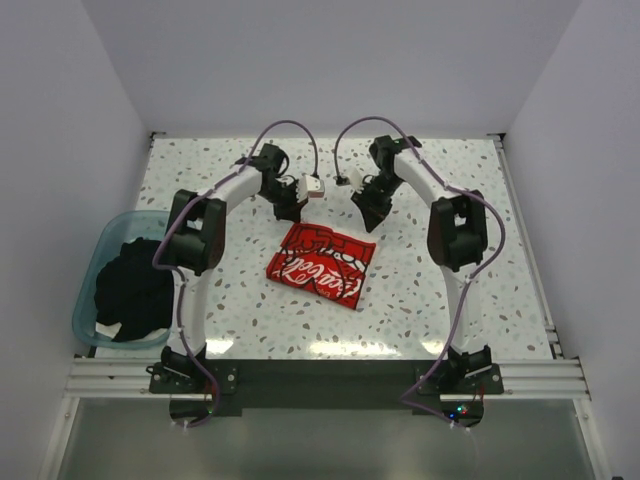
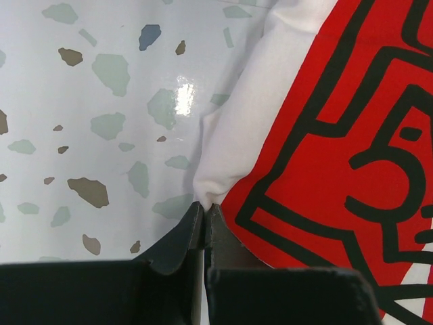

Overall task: Fold and stack the t-shirts
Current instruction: Fold the tshirt

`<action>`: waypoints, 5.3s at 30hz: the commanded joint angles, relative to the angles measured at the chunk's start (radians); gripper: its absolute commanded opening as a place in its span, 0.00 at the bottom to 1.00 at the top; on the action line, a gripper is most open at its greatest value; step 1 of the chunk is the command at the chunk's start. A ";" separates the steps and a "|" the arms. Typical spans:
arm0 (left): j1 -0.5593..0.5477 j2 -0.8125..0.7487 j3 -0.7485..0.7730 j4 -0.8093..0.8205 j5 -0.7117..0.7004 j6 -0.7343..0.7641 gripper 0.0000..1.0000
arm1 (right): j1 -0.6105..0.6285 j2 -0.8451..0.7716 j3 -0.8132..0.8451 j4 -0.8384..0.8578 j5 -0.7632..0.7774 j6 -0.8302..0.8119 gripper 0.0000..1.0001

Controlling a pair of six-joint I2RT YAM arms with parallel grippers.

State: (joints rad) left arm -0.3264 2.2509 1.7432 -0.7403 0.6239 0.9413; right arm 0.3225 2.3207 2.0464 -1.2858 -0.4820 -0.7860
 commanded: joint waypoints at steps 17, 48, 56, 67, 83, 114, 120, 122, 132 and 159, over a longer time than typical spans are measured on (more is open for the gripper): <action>-0.014 0.021 -0.080 0.002 -0.085 -0.001 0.00 | -0.010 0.040 0.040 -0.053 0.034 0.103 0.34; -0.013 0.035 -0.142 0.022 -0.191 -0.038 0.00 | -0.066 0.029 -0.026 0.124 0.237 0.097 0.00; 0.016 -0.025 -0.094 -0.004 -0.130 -0.081 0.00 | -0.066 0.029 0.012 0.189 0.249 0.090 0.00; 0.108 -0.037 -0.005 0.030 -0.048 -0.243 0.29 | -0.065 -0.015 0.089 0.388 0.243 0.204 0.39; -0.043 -0.660 -0.770 0.764 0.418 -1.249 0.52 | -0.014 -0.497 -0.572 0.549 -0.446 0.741 0.44; 0.029 -0.487 -0.901 0.751 0.447 -1.236 0.48 | -0.066 -0.414 -0.701 0.353 -0.460 0.548 0.40; -0.023 -0.469 -0.939 0.783 0.433 -1.277 0.47 | -0.028 -0.335 -0.776 0.408 -0.491 0.588 0.39; 0.000 -0.418 -0.947 0.809 0.418 -1.291 0.46 | -0.040 -0.295 -0.773 0.408 -0.480 0.565 0.38; 0.105 -0.255 -0.913 0.677 0.382 -1.179 0.46 | -0.135 -0.162 -0.764 0.362 -0.362 0.461 0.35; 0.165 -0.002 -0.429 0.944 0.304 -1.451 0.48 | -0.217 0.063 -0.282 0.723 -0.302 0.870 0.36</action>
State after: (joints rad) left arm -0.1883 2.2295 1.2968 0.1993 1.0443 -0.5243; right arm 0.1444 2.3562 1.7405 -0.6380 -0.9401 0.0734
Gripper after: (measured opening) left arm 0.479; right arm 0.353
